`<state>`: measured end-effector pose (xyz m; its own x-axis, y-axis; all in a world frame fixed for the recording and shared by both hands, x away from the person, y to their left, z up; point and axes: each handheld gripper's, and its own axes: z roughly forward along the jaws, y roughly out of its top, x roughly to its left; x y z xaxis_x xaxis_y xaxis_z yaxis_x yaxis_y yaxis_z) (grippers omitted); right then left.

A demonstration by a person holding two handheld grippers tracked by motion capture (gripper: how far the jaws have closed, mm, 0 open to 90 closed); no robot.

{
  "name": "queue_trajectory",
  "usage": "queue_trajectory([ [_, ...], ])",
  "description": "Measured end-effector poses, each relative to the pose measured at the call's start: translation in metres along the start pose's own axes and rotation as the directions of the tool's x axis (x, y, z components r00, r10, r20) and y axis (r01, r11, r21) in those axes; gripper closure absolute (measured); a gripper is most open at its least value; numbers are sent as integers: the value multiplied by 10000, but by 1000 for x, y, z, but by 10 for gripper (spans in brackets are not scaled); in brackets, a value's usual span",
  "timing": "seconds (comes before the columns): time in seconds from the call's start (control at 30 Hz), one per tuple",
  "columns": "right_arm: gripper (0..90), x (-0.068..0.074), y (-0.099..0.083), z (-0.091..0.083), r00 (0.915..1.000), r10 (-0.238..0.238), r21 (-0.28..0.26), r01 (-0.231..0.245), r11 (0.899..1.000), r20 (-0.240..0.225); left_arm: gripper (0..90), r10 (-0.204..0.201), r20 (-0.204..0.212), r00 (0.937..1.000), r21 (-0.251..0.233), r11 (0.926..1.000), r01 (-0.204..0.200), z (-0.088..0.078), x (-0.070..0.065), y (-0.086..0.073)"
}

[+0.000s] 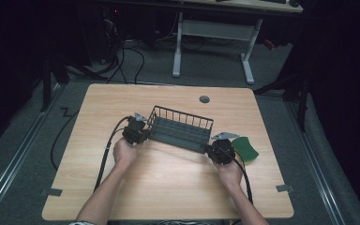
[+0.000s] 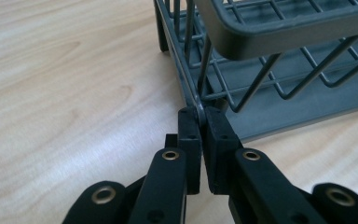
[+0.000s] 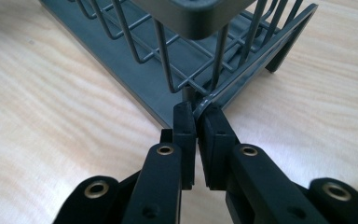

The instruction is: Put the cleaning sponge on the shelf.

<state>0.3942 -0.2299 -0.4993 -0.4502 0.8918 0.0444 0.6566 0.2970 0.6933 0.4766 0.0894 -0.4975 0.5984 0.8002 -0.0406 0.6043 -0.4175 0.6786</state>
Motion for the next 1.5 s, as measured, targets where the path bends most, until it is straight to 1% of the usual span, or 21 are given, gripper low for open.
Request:
queue_trajectory([
  [0.1, 857, 3, -7, -5, 10000, -51, -49, 50, 10000, -36, 864, 166, 43, 9999, 84, 9998, -166, -5, -6, -5],
  [0.4, 855, 12, -26, -23, 9989, -303, -92, 299, 9995, -372, 864, 186, 137, 9997, 21, 9998, -187, -19, -22, -22],
  [0.5, 852, 16, -36, -31, 9977, -396, -141, 389, 9991, -549, 863, 286, 122, 9995, 69, 9996, -287, -25, -28, -28],
  [0.73, 849, 22, -48, -41, 9961, -433, -267, 414, 9988, -771, 863, 196, 159, 9997, -61, 9998, -195, -33, -36, -39],
  [0.8, 848, 24, -51, -42, 9960, -462, -318, 439, 9985, -766, 863, 98, 117, 9999, -220, 9997, -96, -37, -39, -46],
  [0.87, 845, 26, -54, -42, 9955, -484, -338, 458, 9984, -817, 863, 75, 143, 9999, -225, 9997, -71, -39, -41, -50],
  [0.93, 822, 27, -55, -41, 9946, -474, -282, 450, 9986, -919, 858, 21, 132, 9999, -231, 9997, -17, -38, -41, -54],
  [0.97, 787, 28, -56, -40, 9941, -512, -304, 485, 9984, -957, 848, 21, 132, 9999, -231, 9997, -17, -38, -41, -54],
  [1.0, 727, 29, -56, -40, 9935, -567, -388, 531, 9978, -986, 796, -28, 102, 9999, -277, 9996, 31, -38, -42, -57],
  [1.03, 727, 29, -56, -40, 9935, -567, -388, 531, 9978, -986, 732, -28, 102, 9999, -277, 9996, 31, -38, -42, -57],
  [1.07, 612, 31, -57, -40, 9945, -626, -510, 584, 9970, -840, 636, -100, 68, 9999, -317, 9994, 102, -38, -42, -59],
  [1.1, 572, 32, -58, -41, 9951, -673, -551, 634, 9965, -729, 586, -260, -27, 9997, -350, 9991, 259, -39, -41, -61],
  [1.2, 458, 32, -61, -45, 9953, -746, -626, 707, 9955, -623, 472, -394, -50, 9992, -687, 9969, 389, -46, -38, -66],
  [1.27, 416, 28, -64, -48, 9960, -614, -693, 569, 9960, -652, 427, -460, -104, 9989, -802, 9958, 450, -51, -35, -71],
  [1.3, 416, 28, -64, -48, 9960, -614, -693, 569, 9960, -652, 414, -460, -104, 9989, -802, 9958, 450, -51, -35, -71],
  [1.33, 394, 23, -67, -53, 9967, -500, -866, 444, 9953, -646, 405, -633, -148, 9979, -852, 9944, 618, -56, -32, -79],
  [1.37, 387, 21, -69, -56, 9976, -445, -1055, 387, 9937, -538, 397, -633, -148, 9979, -852, 9944, 618, -56, -32, -79],
  [1.4, 387, 21, -69, -56, 9976, -445, -1055, 387, 9937, -538, 397, -693, -252, 9973, -868, 9940, 668, -57, -30, -82],
  [1.43, 378, 15, -75, -62, 9986, -492, -1396, 458, 9892, -216, 388, -840, -502, 9952, -844, 9933, 796, -59, -25, -90],
  [1.47, 376, 12, -77, -64, 9988, -468, -1488, 444, 9879, -126, 385, -840, -502, 9952, -844, 9933, 796, -59, -25, -90],
  [1.5, 369, 8, -78, -67, 9993, -367, -1556, 348, 9872, -94, 385, -951, -547, 9940, -851, 9923, 903, -60, -23, -94],
])
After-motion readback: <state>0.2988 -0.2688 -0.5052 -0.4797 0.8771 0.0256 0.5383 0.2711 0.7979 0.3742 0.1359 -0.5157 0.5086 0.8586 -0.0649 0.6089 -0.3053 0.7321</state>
